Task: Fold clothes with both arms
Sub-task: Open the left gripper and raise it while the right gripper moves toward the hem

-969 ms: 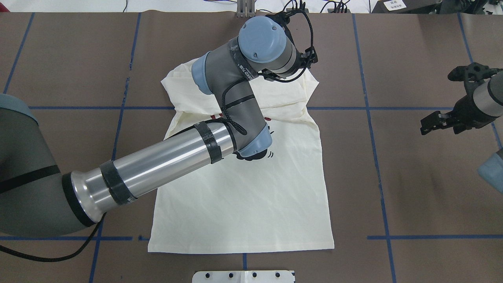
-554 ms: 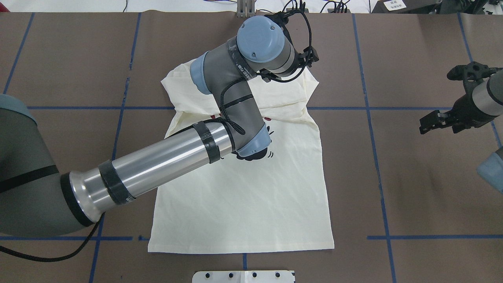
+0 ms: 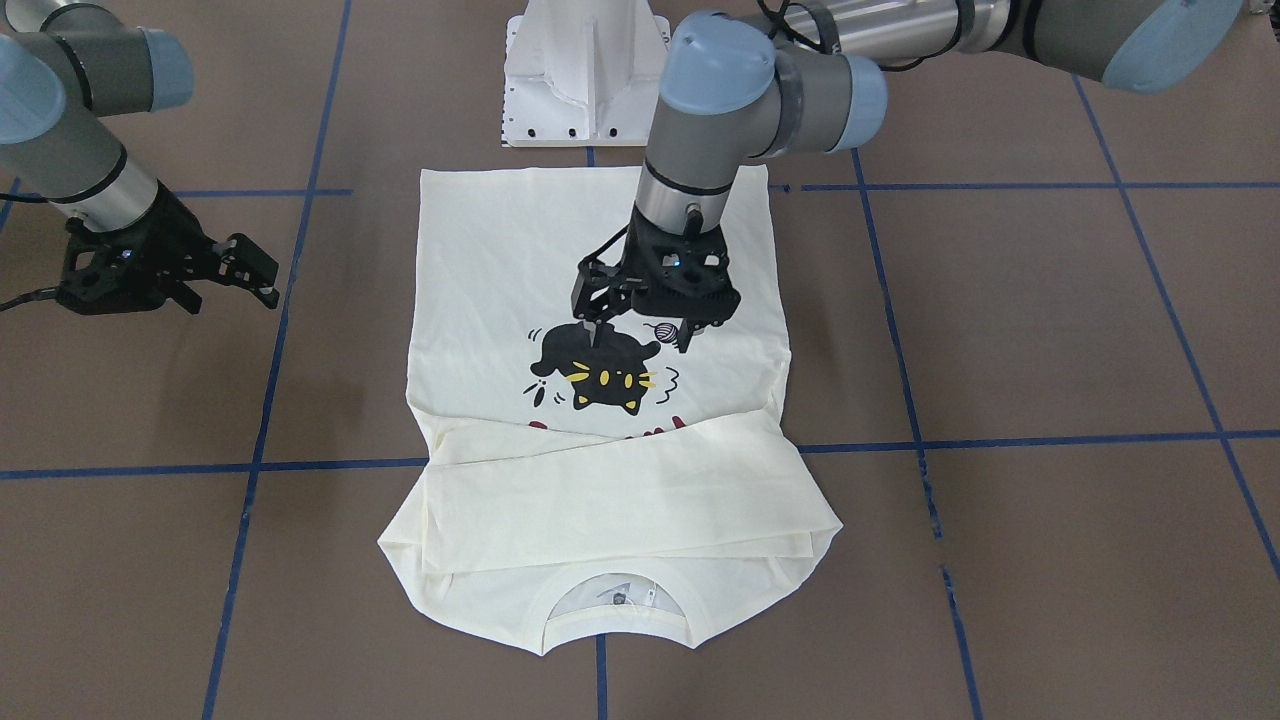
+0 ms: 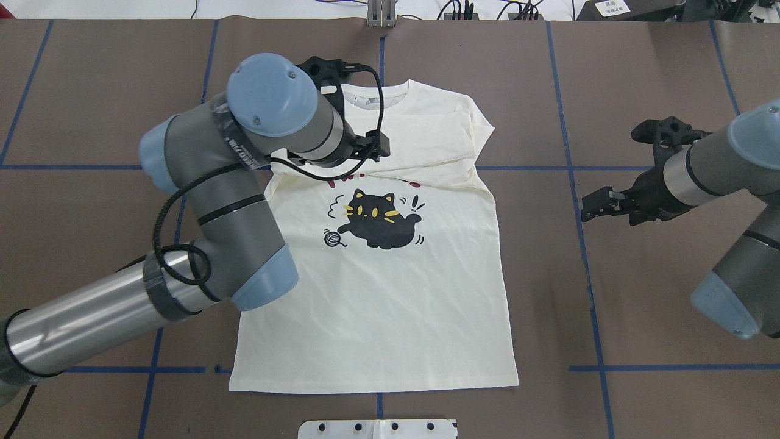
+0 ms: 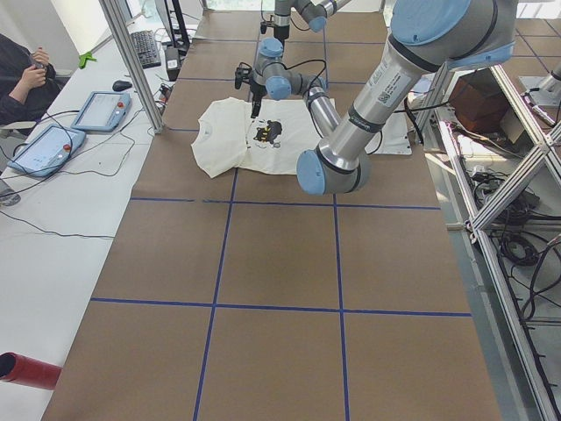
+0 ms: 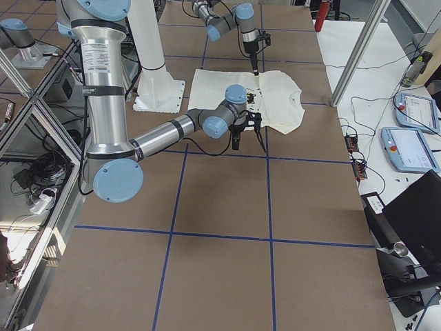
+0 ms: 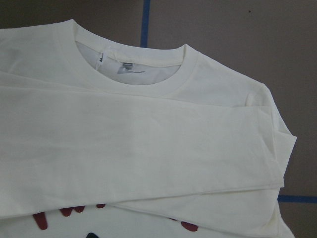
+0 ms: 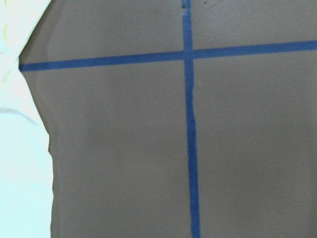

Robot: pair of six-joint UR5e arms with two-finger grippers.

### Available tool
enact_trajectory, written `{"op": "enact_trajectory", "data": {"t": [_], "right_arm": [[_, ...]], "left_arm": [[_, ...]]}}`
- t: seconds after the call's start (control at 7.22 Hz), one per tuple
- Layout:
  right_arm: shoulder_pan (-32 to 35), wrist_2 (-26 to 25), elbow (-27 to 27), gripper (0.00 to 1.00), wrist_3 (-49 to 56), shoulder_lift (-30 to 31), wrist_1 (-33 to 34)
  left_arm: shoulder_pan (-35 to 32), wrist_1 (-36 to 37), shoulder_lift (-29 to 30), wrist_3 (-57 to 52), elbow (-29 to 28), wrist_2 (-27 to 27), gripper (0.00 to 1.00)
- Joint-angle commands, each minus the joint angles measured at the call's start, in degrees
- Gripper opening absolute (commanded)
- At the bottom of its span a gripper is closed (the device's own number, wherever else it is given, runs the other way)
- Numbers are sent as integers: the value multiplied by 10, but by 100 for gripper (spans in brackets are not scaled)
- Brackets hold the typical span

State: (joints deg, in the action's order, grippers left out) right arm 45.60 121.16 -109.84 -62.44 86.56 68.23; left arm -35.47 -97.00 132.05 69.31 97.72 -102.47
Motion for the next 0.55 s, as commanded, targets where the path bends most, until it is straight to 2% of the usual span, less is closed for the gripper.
{"op": "enact_trajectory", "data": {"t": [0.0,0.14,0.42], "right_arm": [[-87,-54,-39,100,-97,-2,-10],[-136,-95,-55,100,-153,-12,-9],[-224,-163,-57,100,-210,-39,1]], "left_arm": [[0,83,-90,-50,146,0,100],[0,85,-125,-62,180,-1,100],[0,85,-148,-69,208,0,100]]}}
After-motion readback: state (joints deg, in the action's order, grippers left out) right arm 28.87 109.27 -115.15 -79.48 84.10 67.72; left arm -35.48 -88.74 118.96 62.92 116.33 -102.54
